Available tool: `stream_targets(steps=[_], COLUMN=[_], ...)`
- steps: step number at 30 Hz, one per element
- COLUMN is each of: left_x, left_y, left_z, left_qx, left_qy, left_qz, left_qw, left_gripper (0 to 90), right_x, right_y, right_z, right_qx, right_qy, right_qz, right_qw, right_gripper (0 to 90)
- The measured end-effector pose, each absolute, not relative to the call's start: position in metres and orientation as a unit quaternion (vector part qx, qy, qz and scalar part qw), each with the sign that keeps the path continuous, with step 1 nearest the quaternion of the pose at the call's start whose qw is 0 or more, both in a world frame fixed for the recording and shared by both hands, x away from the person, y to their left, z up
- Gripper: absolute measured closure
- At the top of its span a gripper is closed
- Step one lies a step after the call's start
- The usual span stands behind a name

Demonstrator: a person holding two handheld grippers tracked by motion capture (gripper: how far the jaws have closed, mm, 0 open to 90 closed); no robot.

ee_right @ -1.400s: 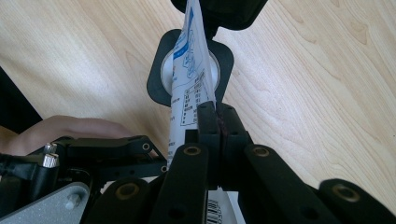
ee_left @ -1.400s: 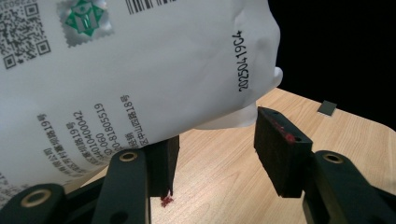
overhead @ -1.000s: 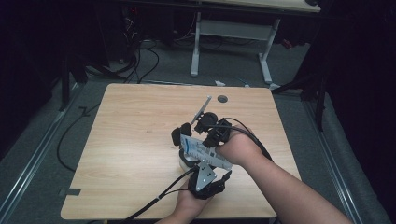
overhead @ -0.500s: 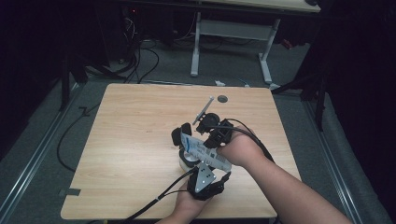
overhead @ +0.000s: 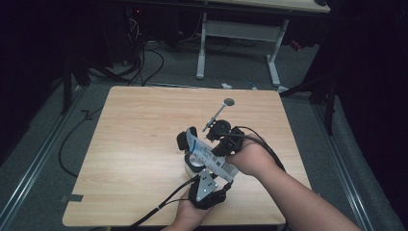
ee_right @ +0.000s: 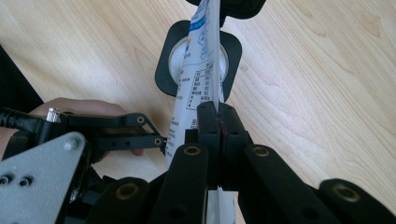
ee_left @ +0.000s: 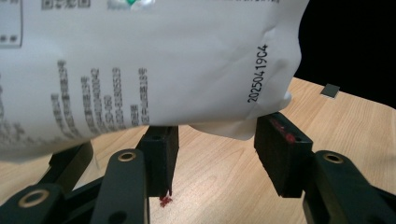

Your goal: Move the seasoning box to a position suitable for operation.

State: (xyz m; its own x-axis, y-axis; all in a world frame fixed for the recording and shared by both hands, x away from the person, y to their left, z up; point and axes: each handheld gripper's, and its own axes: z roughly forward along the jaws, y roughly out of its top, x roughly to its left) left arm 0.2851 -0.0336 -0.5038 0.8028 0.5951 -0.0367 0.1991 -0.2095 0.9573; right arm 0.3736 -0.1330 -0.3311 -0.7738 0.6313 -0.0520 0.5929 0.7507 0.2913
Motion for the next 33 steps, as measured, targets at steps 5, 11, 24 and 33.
stream_targets(steps=[5, 11, 24, 33], left_x=[0.283, 0.281, 0.282, 0.282], left_y=[-0.032, -0.03, -0.026, -0.026], left_z=[-0.507, -0.511, -0.517, -0.521], left_qx=[0.761, 0.763, 0.773, 0.776], left_qy=[0.26, 0.261, 0.264, 0.267], left_qz=[0.173, 0.171, 0.169, 0.167], left_qw=[0.569, 0.566, 0.551, 0.546], left_gripper=[50.3, 50.3, 50.6, 50.7], right_x=[0.372, 0.371, 0.368, 0.364], right_y=[-0.136, -0.137, -0.143, -0.149], right_z=[-0.333, -0.335, -0.341, -0.344], right_qx=[0.333, 0.335, 0.338, 0.341], right_qy=[0.931, 0.931, 0.929, 0.927], right_qz=[0.131, 0.131, 0.139, 0.146], right_qw=[0.068, 0.065, 0.058, 0.054], right_gripper=[90.0, 90.0, 90.0, 90.0])
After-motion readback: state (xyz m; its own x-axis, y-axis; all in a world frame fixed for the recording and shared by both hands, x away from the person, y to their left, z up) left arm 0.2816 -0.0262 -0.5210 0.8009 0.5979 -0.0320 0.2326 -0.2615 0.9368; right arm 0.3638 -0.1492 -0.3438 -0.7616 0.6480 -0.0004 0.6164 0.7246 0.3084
